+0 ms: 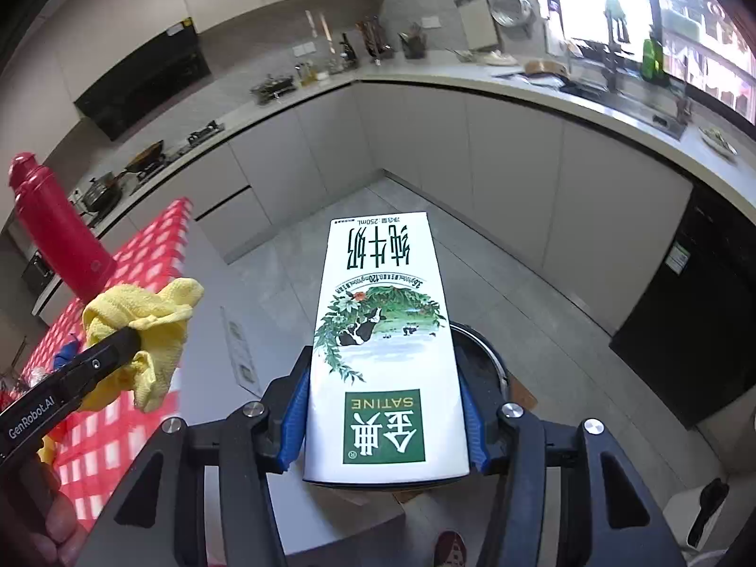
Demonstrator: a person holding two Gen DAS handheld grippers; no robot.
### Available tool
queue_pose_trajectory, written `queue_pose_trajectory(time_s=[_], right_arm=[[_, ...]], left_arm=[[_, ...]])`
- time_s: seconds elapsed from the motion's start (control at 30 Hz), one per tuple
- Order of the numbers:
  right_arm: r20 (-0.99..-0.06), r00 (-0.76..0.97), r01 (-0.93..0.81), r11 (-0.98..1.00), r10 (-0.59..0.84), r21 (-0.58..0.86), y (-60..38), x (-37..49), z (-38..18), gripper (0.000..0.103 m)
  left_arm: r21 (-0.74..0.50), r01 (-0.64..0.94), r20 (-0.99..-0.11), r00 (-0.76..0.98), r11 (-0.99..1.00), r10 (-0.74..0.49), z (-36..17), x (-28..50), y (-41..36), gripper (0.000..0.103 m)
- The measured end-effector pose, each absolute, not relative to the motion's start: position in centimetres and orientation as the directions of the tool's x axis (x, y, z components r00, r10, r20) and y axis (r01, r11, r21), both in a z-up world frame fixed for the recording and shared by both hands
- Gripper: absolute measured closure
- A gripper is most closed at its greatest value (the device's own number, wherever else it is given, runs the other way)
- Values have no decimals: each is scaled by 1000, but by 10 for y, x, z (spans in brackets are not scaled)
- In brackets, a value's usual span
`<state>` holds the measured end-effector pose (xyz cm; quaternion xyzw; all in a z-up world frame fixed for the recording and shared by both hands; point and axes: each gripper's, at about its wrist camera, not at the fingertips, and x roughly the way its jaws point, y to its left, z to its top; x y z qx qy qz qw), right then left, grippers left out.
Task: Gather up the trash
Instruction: 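Carry the yellow cloth and carton over the bin and open both grippers, then move both tools back over the table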
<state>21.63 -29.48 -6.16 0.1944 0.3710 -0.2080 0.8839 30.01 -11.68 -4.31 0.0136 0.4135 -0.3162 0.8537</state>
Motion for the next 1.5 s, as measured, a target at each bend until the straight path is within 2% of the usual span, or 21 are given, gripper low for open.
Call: queue_pose_trajectory(time_s=[0.27,0.87,0.97,1.03,1.1,1.13,1.5], right_arm=[[-781,599,513,833,-176,206,-328,215,-97,47],[-860,511,426,869,-3,250,-373,266,-182,47],[-866,499,411,879,4,241,-379,272,-189,45],[-867,497,410,885,-13,221,-383,275,-190,29],[-866,500,411,884,-14,223,-387,277,-190,27],[-862,507,418,879,-15,230,-391,277,-189,27],[-825,563,432,869,-51,242,-393,270,-157,27]], left_arm=[[-233,555,-762,405,798,-505,-71,294,-155,66],[-184,461,-852,366,868,-375,-135,305,-210,66],[-175,453,-862,358,874,-358,-142,309,-218,61],[-160,438,-875,351,885,-332,-146,313,-223,54],[-154,420,-884,345,895,-314,-148,317,-225,38],[-145,408,-886,352,901,-302,-148,318,-225,36],[-163,399,-841,422,902,-339,-108,320,-201,35]])
